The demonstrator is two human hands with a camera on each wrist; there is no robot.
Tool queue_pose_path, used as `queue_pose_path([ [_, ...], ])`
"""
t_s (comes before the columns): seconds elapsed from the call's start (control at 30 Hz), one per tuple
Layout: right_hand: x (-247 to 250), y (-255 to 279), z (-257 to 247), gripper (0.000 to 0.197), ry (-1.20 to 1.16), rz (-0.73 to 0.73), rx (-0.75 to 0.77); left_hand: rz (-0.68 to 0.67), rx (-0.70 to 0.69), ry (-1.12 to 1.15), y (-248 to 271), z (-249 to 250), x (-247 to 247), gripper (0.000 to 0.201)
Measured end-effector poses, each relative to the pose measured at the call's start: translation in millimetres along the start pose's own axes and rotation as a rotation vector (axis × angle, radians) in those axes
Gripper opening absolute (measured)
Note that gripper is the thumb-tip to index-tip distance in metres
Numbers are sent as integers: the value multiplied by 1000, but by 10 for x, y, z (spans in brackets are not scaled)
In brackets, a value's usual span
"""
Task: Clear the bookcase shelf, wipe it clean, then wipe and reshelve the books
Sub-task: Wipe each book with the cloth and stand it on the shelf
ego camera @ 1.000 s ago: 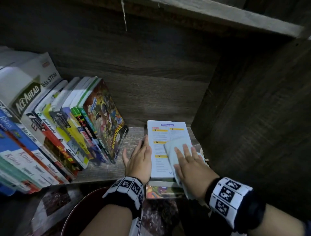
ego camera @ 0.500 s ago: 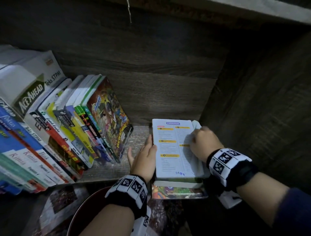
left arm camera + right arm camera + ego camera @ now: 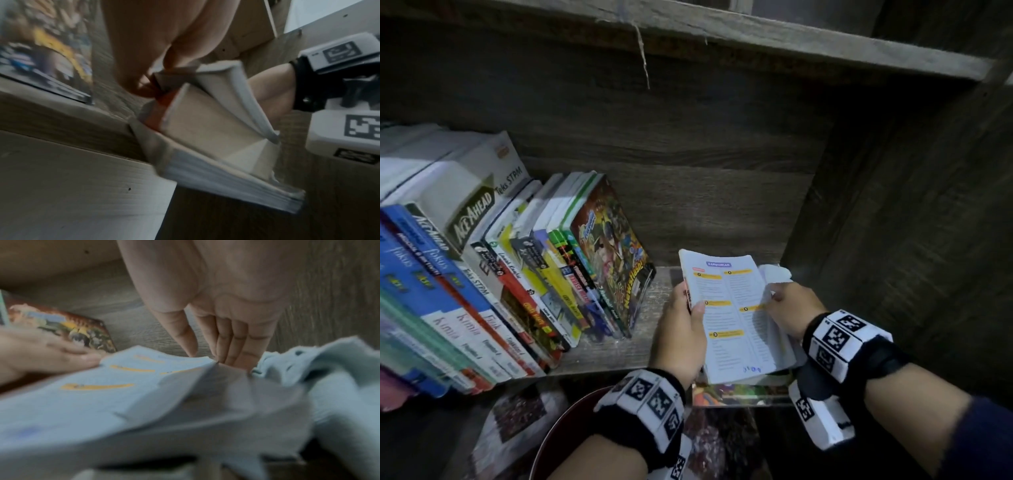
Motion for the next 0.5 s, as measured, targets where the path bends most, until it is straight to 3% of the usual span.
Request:
queue_pose_path([
  [0.07, -15, 5, 23, 23, 20, -27, -9, 77, -73, -105, 10, 35, -33, 34],
  [0.27, 186, -43, -15, 43, -55, -34, -96, 122, -180, 41, -17, 456, -27, 36],
  [0.33, 271, -110, -58, 43, -268, 25, -79, 102, -236, 60, -21, 626, 8, 35],
  [0.43, 293, -148, -133, 24, -767, 26, -106, 122, -293, 70, -46, 808, 148, 35],
  [0.5, 363, -146, -260, 22, -910, 46, -70, 164, -332, 104, -49, 876, 274, 34],
])
Point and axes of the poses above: each hand's wrist, its own y-axis away from the middle knuckle, its own x-axis out of the back of the hand, z = x × y, the point moved 5 cm from there along -y, towards the middle knuckle, and after that the axes turned 7 degrees about x, right-handed, at the moved point
